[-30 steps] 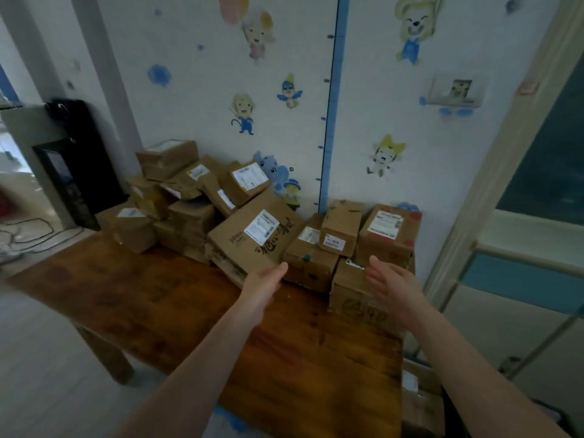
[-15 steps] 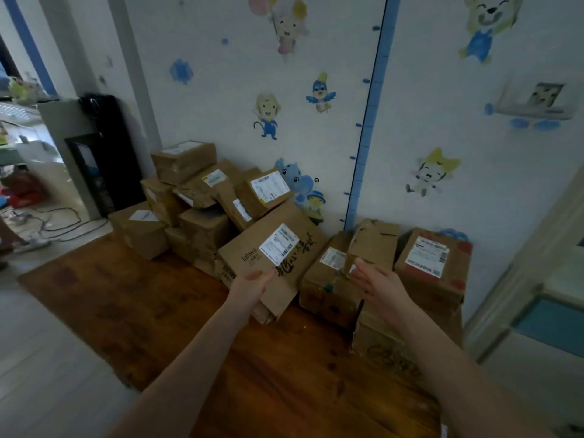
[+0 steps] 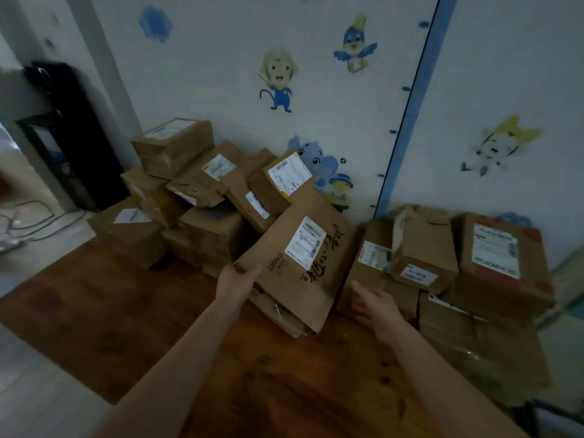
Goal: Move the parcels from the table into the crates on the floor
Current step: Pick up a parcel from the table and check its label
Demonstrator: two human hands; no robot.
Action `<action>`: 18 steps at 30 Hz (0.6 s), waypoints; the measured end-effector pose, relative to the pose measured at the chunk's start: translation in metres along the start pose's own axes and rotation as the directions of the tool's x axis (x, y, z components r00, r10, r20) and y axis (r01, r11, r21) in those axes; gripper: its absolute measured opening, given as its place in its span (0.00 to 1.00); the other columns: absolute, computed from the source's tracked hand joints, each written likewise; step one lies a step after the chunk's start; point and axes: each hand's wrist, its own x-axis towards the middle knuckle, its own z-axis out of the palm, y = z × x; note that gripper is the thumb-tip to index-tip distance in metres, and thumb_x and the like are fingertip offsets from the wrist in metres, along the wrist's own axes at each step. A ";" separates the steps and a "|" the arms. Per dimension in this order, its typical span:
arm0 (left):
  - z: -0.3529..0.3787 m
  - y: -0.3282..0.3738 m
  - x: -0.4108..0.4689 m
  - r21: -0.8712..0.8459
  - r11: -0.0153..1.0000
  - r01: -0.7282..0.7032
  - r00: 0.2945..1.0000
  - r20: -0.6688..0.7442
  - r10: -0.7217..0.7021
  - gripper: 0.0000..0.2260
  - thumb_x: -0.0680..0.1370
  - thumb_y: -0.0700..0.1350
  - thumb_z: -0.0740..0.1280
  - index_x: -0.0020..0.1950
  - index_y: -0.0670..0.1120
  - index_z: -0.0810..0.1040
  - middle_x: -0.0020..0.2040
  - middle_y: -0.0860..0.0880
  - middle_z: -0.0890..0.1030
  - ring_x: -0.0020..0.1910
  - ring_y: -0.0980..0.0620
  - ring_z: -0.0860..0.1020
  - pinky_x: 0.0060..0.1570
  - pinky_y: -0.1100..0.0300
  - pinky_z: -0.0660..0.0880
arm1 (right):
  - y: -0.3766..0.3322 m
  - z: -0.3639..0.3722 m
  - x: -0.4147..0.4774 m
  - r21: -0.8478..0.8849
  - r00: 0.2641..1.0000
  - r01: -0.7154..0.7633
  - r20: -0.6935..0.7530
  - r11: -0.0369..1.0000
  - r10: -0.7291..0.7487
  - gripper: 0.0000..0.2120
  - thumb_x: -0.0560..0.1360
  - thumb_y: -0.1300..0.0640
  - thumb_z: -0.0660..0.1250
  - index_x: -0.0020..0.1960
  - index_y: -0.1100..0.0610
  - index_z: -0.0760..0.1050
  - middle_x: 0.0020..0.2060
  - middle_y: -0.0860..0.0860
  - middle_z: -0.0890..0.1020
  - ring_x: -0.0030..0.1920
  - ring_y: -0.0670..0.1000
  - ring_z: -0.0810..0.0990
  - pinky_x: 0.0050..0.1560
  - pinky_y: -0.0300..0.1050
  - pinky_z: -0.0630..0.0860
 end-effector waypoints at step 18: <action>-0.004 -0.009 0.119 0.276 0.954 -0.113 0.937 0.349 0.010 0.32 0.72 0.56 0.71 0.68 0.39 0.66 0.62 0.42 0.74 0.61 0.43 0.74 0.55 0.52 0.73 | 0.065 0.090 0.028 0.208 0.943 -0.246 -0.176 0.947 0.283 0.27 0.80 0.51 0.62 0.73 0.61 0.60 0.69 0.57 0.69 0.67 0.58 0.71 0.64 0.53 0.70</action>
